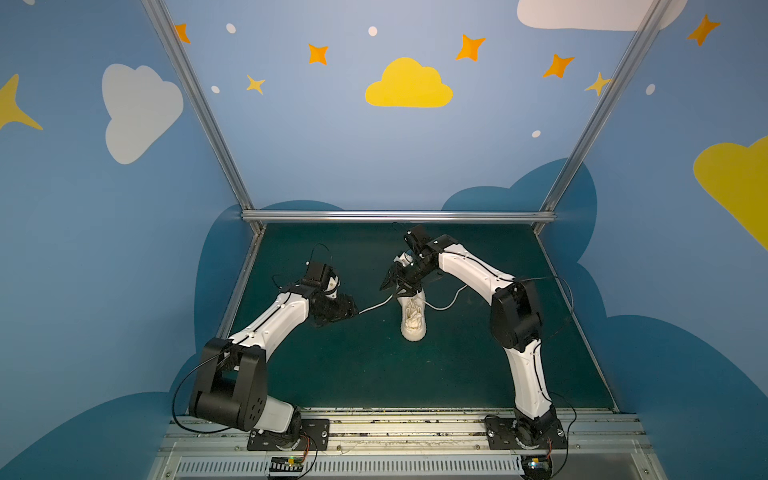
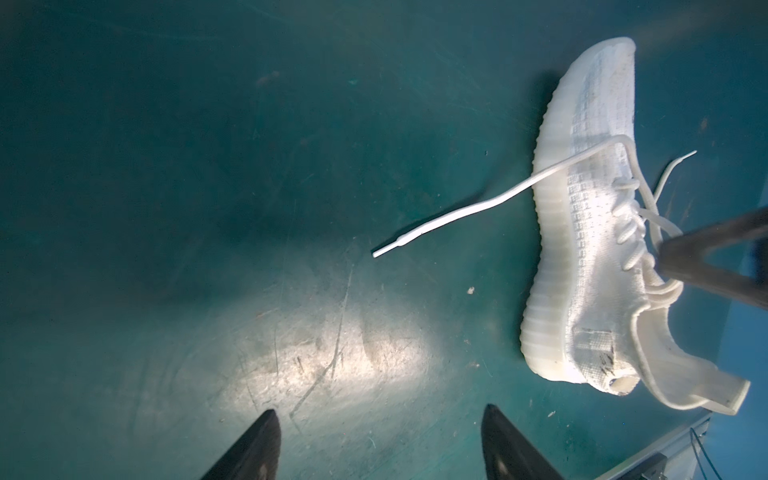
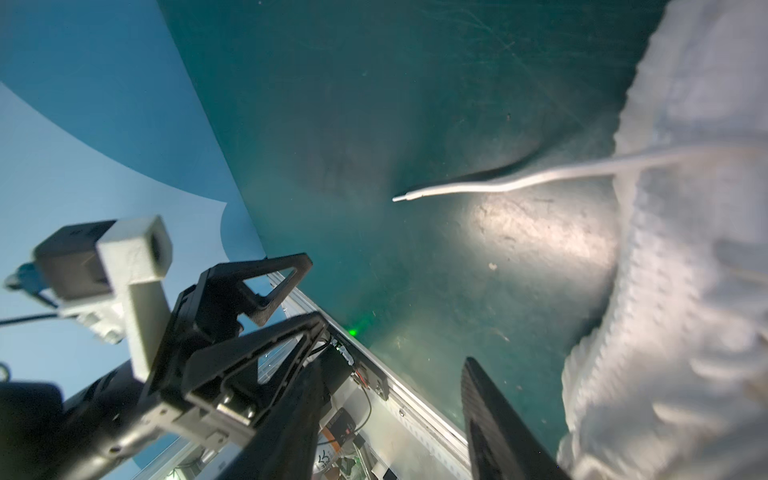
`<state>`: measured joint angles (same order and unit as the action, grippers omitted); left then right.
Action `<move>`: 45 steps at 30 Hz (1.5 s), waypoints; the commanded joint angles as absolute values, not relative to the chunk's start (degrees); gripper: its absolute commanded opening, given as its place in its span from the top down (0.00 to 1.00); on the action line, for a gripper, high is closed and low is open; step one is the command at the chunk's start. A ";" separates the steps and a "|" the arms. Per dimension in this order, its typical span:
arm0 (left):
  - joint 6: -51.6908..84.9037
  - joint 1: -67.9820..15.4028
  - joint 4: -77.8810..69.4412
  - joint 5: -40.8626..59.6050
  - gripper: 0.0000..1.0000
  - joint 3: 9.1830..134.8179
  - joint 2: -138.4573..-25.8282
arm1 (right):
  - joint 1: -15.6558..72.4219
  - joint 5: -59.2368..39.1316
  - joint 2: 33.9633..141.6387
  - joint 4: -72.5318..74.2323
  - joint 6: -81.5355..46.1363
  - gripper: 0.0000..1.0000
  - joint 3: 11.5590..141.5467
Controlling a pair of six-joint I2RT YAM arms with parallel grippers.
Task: Tie the shoes
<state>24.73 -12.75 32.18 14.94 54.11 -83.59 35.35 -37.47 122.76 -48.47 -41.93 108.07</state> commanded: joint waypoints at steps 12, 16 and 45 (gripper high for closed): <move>24.70 -20.08 30.46 17.53 0.24 65.14 -91.66 | 19.00 -26.22 107.21 -53.90 -31.91 0.53 93.52; 23.82 -22.93 30.94 17.97 0.25 69.06 -95.38 | 15.78 -27.40 106.43 -53.28 -30.33 0.54 89.78; 23.30 -28.41 29.70 17.43 0.28 82.06 -107.63 | 13.54 -15.81 113.00 -56.16 -26.15 0.55 88.74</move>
